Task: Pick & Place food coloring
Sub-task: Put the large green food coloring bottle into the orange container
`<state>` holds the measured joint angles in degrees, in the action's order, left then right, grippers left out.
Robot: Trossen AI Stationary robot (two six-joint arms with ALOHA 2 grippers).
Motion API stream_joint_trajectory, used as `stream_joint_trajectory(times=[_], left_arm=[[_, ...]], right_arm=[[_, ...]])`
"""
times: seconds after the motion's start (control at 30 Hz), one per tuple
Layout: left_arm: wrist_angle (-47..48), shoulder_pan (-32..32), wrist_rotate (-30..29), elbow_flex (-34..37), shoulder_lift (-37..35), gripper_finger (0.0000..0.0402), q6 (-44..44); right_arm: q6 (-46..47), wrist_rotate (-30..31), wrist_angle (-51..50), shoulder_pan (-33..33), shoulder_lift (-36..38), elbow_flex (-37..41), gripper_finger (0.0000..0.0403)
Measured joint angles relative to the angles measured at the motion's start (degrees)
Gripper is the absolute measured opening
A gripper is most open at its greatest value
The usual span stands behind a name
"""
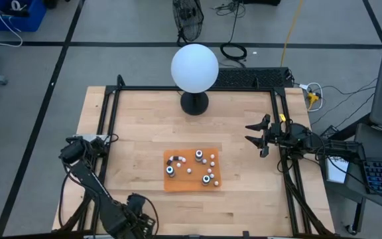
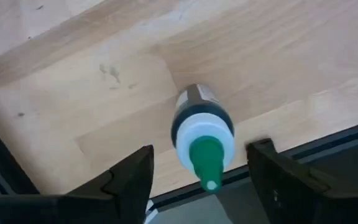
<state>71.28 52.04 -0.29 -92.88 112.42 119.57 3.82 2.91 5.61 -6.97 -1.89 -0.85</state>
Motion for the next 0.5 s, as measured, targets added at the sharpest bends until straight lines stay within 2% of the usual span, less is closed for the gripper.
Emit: stream_joint_trajectory(times=[0.27,0.5], left_arm=[[-1.2,-1.7,-1.4,0.2,0.0,0.027,-1.4],[-6.7,-2.2,0.4,4.8,0.0,0.0258,-2.4]], right_arm=[[0.0,0.0,0.0,0.0,0.0,0.0,0.0208],[0.0,0.0,0.0,0.0,0.0,0.0,0.0208]])
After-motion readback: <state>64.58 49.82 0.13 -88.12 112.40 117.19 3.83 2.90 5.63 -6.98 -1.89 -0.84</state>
